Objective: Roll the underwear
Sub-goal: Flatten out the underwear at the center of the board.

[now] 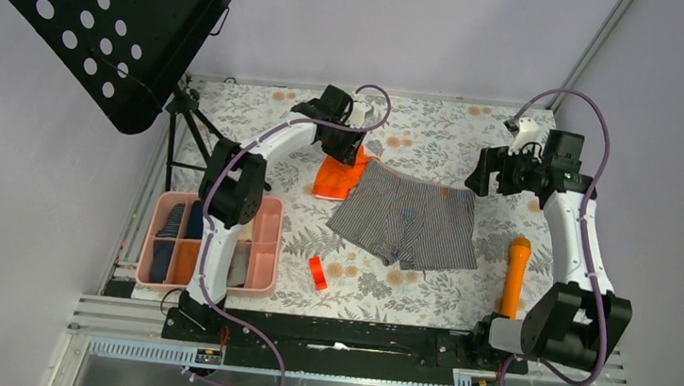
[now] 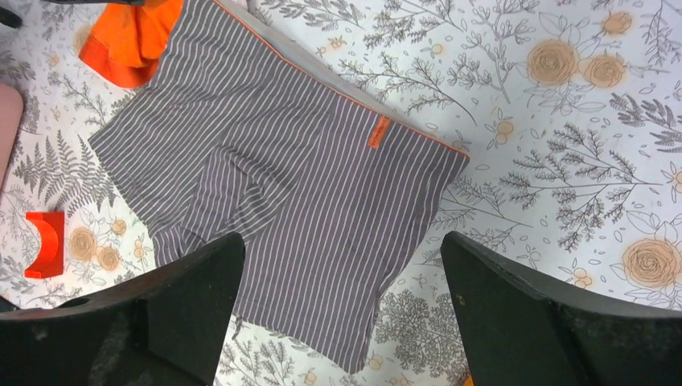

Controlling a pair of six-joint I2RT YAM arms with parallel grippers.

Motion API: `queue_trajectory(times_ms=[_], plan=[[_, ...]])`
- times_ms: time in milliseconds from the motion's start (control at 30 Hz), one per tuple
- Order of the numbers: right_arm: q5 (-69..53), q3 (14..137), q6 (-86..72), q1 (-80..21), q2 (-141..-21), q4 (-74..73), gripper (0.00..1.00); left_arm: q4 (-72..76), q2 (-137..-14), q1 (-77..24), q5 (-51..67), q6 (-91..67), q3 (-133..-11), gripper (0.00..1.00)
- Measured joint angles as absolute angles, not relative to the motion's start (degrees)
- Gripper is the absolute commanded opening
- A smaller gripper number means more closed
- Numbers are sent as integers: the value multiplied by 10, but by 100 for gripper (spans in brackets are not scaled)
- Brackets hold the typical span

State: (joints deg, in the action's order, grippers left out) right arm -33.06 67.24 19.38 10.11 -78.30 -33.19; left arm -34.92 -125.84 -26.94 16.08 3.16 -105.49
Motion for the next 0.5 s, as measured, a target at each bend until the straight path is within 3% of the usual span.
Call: queue_trajectory(times_ms=[500], plan=[[-366, 627, 148, 101, -808, -276, 100, -363, -1310, -219, 72, 94, -1092, 38]])
